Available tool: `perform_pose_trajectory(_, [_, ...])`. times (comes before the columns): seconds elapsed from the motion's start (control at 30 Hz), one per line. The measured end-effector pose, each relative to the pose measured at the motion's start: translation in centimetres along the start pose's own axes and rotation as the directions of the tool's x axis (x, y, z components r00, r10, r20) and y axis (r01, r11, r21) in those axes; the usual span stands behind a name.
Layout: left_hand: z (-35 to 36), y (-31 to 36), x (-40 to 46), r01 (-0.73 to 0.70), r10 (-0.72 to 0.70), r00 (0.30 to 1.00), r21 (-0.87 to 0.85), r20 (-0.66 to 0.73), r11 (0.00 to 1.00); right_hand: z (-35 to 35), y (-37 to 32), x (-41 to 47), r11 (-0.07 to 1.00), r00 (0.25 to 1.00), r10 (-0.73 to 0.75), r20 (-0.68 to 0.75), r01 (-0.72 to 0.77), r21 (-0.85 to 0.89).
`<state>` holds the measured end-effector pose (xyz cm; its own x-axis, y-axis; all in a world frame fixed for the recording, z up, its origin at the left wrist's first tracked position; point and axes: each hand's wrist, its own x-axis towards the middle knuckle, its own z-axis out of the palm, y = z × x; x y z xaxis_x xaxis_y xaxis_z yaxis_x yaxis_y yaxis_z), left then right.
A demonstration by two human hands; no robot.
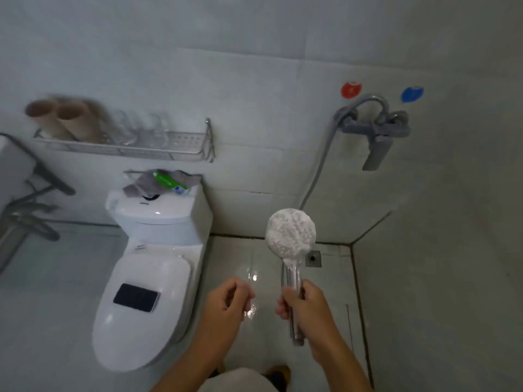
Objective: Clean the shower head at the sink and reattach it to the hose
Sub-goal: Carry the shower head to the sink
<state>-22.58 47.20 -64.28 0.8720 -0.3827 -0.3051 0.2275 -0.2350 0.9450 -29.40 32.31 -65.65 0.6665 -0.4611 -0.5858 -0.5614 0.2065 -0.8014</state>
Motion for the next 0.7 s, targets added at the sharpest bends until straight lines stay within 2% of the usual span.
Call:
perform_pose_trajectory(0.17, [-6.5, 0.3, 0.0, 0.028, -0.039, 0.993, -0.096, -0.11, 0.995, 6.6, -1.7, 1.4, 0.992, 0.987, -0.091, 0.134, 0.102, -0.075])
perform_pose_trajectory(0.33, [-12.2, -1.0, -0.5, 0.026, -0.071, 0.955, -0.156, -0.289, 0.987, 13.1, -2.6, 1.8, 0.98, 0.963, -0.091, 0.255, 0.132, -0.148])
perform_pose_trajectory(0.5, [-16.0, -3.0, -2.0, 0.027, -0.098, 0.866, -0.151, -0.49, 0.988, 18.0, -3.5, 1.2, 0.951, 0.903, -0.057, 0.425, 0.179, -0.252])
perform_pose_trajectory(0.7, [-17.7, -4.7, -3.9, 0.045, -0.192, 0.739, -0.237, -0.646, 0.971, 21.9, -4.9, 1.8, 0.894, 0.814, 0.042, 0.58, 0.229, -0.386])
